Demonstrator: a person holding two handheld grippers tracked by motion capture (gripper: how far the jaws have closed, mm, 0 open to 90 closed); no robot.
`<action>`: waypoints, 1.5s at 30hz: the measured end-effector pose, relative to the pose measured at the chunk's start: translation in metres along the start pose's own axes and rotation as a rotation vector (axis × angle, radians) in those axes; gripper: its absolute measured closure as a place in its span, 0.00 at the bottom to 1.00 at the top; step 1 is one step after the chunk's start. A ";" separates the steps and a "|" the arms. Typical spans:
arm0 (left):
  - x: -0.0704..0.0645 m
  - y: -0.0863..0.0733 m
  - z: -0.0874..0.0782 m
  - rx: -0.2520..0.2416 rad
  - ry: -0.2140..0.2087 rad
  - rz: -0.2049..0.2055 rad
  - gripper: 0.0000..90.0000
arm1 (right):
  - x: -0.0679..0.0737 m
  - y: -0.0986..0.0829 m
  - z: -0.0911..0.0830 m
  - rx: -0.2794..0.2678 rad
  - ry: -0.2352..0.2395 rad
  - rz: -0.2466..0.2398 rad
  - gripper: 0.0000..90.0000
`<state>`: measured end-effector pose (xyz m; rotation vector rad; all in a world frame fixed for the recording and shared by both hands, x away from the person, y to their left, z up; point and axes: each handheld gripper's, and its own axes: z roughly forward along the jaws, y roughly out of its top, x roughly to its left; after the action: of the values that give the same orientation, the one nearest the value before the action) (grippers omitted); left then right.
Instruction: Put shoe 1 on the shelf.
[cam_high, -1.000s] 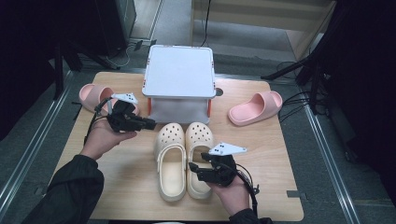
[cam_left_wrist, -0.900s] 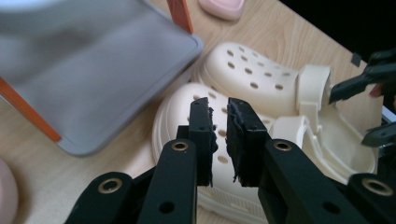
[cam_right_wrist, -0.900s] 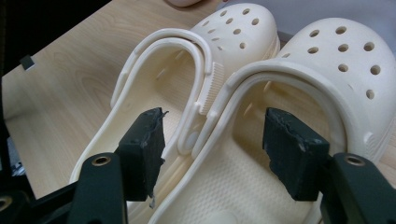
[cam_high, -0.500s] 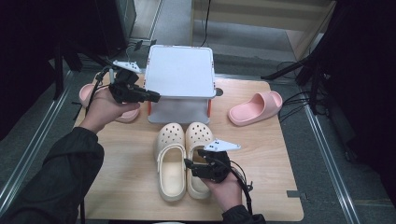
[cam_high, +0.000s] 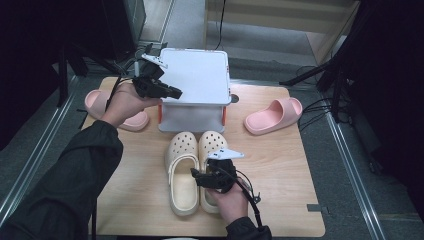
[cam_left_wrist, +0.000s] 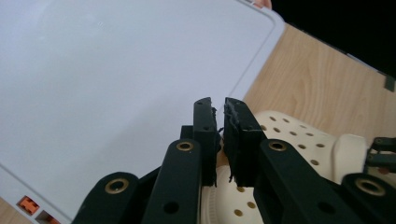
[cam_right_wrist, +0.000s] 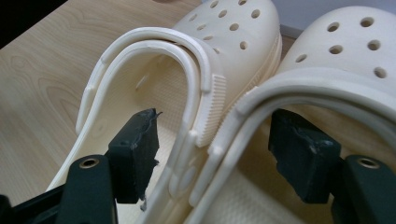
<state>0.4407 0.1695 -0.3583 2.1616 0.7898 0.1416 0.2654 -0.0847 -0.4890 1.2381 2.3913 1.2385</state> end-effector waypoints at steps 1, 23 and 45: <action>0.005 -0.002 0.005 0.008 0.001 -0.011 0.94 | 0.002 0.001 0.004 0.003 -0.008 0.010 0.37; 0.012 -0.013 0.014 -0.005 0.013 -0.036 0.99 | 0.007 0.002 0.025 0.004 -0.126 0.054 0.56; 0.012 -0.011 0.014 0.010 0.012 -0.056 1.00 | -0.011 0.007 0.016 0.051 -0.087 0.073 0.73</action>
<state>0.4502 0.1723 -0.3774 2.1480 0.8586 0.1226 0.2842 -0.0809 -0.4963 1.3761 2.3492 1.1246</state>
